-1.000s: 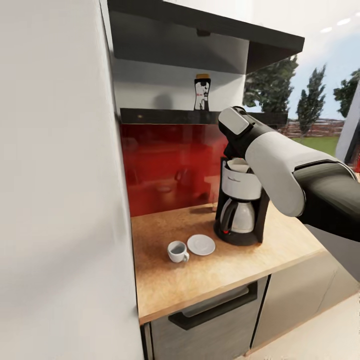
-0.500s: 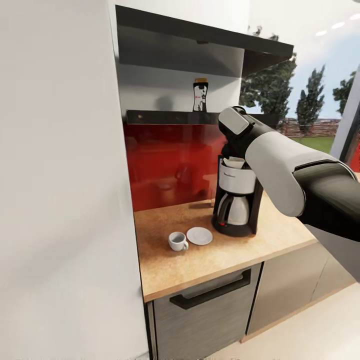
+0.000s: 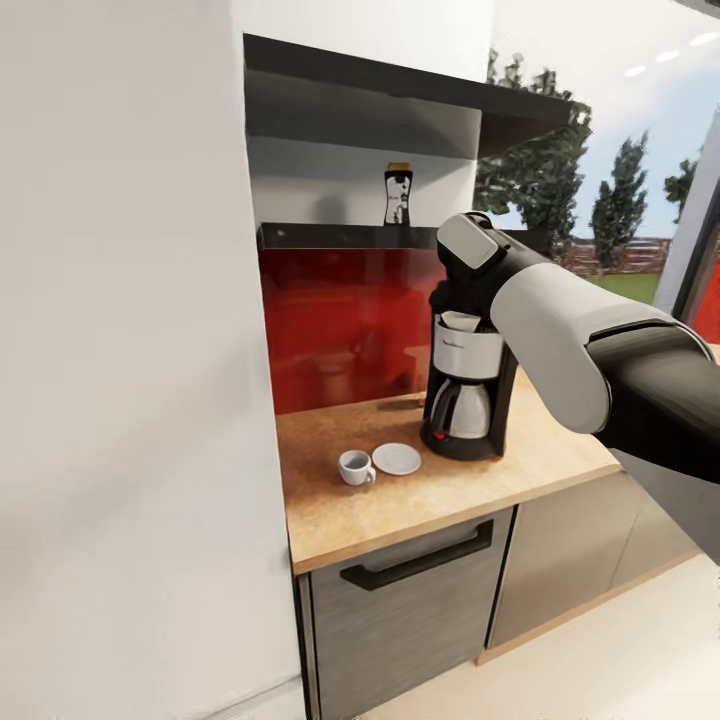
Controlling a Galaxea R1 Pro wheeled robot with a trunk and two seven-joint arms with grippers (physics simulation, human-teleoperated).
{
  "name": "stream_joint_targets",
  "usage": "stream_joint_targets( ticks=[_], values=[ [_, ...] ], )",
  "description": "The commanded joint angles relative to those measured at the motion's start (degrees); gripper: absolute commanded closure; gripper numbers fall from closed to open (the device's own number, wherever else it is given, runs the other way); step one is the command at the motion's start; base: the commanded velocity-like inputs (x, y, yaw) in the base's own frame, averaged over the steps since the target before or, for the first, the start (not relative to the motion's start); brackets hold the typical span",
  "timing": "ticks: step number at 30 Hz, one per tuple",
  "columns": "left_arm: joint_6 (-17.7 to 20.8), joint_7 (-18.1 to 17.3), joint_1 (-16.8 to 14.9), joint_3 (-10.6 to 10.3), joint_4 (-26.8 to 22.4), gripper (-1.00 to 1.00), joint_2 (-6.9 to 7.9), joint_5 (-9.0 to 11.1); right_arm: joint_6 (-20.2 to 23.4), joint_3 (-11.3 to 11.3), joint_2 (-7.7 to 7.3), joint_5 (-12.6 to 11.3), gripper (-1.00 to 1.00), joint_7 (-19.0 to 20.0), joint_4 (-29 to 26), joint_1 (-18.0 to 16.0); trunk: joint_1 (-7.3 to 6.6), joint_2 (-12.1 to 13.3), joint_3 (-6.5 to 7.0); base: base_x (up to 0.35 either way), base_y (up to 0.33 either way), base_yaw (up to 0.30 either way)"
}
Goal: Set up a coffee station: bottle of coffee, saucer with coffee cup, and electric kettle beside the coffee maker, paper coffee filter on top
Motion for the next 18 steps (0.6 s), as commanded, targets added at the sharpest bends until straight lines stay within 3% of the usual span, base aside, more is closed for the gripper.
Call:
stream_joint_targets(
  ticks=[1, 3, 5, 7, 12, 13, 14, 15, 16, 18],
  values=[
    [-0.08, -0.03, 0.01, -0.13, -0.06, -1.0, 0.01, 0.43, 0.94, 0.43, 0.0, -0.43, -1.0, 0.37, -0.04, -0.02, 0.0, -0.05, -0.06, -0.166, 0.0, 0.0],
    [-0.08, -0.03, 0.01, -0.13, -0.06, -1.0, 0.01, 0.43, 2.75, 0.39, 0.0, -0.43, -1.0, 3.0, -0.04, 0.0, 0.0, -0.05, -0.06, -0.223, 0.0, 0.0],
    [-0.08, -0.03, 0.01, -0.13, -0.06, -1.0, 0.01, 0.43, 5.65, 0.34, 0.0, -0.41, -1.0, 10.06, -0.04, 0.3, 0.0, -0.05, -0.06, -0.256, 0.0, 0.0],
    [-0.08, -0.03, 0.01, -0.13, -0.06, -1.0, 0.01, 0.43, 6.45, 0.37, 0.0, -0.38, -1.0, 13.86, -0.17, 1.4, 0.0, -0.05, -0.06, -0.163, 0.0, 0.0],
    [-0.08, -0.03, 0.01, -0.13, -0.06, -1.0, 0.01, 0.43, 7.06, 1.33, 0.0, 0.08, -1.0, 20.21, -0.43, 3.94, 0.0, -0.05, -0.06, -0.07, 0.0, 0.0],
    [-0.08, -0.03, 0.01, -0.13, -0.06, -1.0, 0.01, 0.43, 7.11, 2.05, 0.0, 0.41, -1.0, 21.71, -0.47, 4.43, 0.0, -0.05, -0.06, -0.064, 0.0, 0.0],
    [-0.08, -0.03, 0.01, -0.13, -0.06, -1.0, 0.01, 0.43, 7.17, 5.7, 0.0, 1.7, -1.0, 27.73, -0.89, 5.9, 0.0, -0.05, -0.06, -0.176, 0.0, 0.0],
    [-0.08, -0.03, 0.01, -0.13, -0.06, -1.0, 0.01, 0.43, 7.18, 6.92, 0.0, 2.03, -1.0, 30.12, -1.26, 6.36, 0.0, -0.05, -0.06, -0.207, 0.0, 0.0],
    [-0.08, -0.03, 0.01, -0.13, -0.06, -1.0, 0.01, 0.43, 7.2, 8.98, -0.14, 2.54, -1.0, 35.13, -2.21, 7.44, 0.0, -0.05, -0.06, -0.24, 0.0, 0.0],
    [-0.08, -0.03, 0.01, -0.13, -0.06, -1.0, 0.01, 0.43, 7.22, 10.99, -0.87, 3.27, -1.0, 42.16, -4.03, 9.39, 0.0, -0.05, -0.06, -0.188, 0.0, 0.0]
  ],
)
